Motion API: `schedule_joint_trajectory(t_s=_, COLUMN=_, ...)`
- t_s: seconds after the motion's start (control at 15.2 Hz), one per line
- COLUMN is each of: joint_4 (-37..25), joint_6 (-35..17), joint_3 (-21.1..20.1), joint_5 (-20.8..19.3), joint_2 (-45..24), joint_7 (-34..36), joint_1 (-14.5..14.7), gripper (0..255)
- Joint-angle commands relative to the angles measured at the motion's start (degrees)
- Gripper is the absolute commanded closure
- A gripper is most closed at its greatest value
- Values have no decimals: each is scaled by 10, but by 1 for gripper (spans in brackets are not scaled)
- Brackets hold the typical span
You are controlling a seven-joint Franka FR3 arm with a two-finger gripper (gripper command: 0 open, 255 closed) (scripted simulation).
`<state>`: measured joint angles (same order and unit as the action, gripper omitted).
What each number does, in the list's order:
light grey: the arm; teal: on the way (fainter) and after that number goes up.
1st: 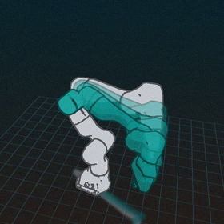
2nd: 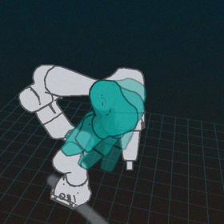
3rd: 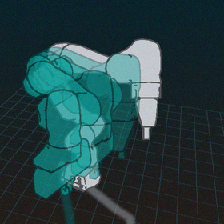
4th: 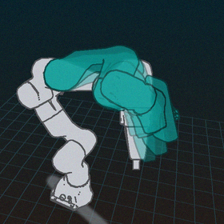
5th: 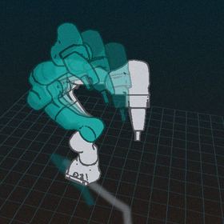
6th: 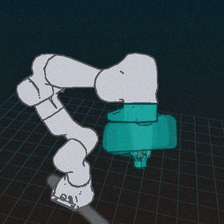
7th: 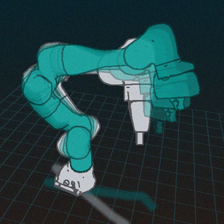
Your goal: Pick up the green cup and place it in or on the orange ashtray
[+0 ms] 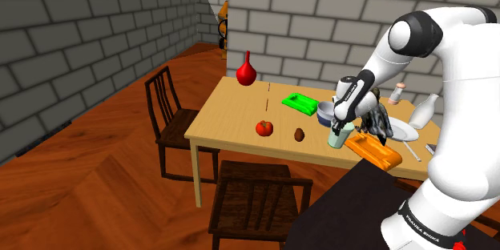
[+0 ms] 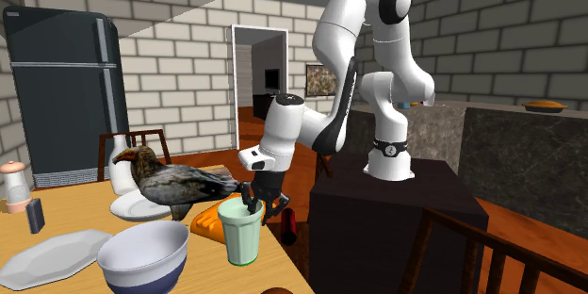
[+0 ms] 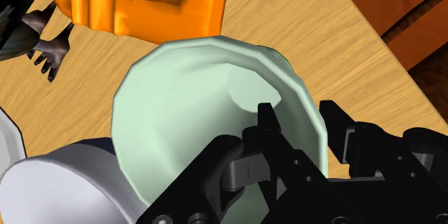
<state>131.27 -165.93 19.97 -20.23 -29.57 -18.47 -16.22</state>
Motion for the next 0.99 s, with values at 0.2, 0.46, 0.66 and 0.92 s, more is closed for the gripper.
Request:
schedule_joint_trajectory(t_s=0.2, joint_4=0, joint_6=0, joint_3=0, joint_5=0, joint_2=0, joint_7=0, joint_1=0, gripper=255)
schedule_joint_trajectory(t_s=0.46, joint_4=0, joint_6=0, joint_3=0, joint_5=0, joint_2=0, joint_7=0, joint_1=0, gripper=255)
schedule_joint_trajectory(t_s=0.66, joint_4=6, joint_6=18, joint_3=2, joint_5=-1, joint_2=25, joint_7=-5, joint_1=2, gripper=255)
schedule_joint_trajectory(t_s=0.92, joint_4=13, joint_6=43, joint_3=4, joint_5=-3, joint_2=58, joint_7=-12, joint_1=4, gripper=255)
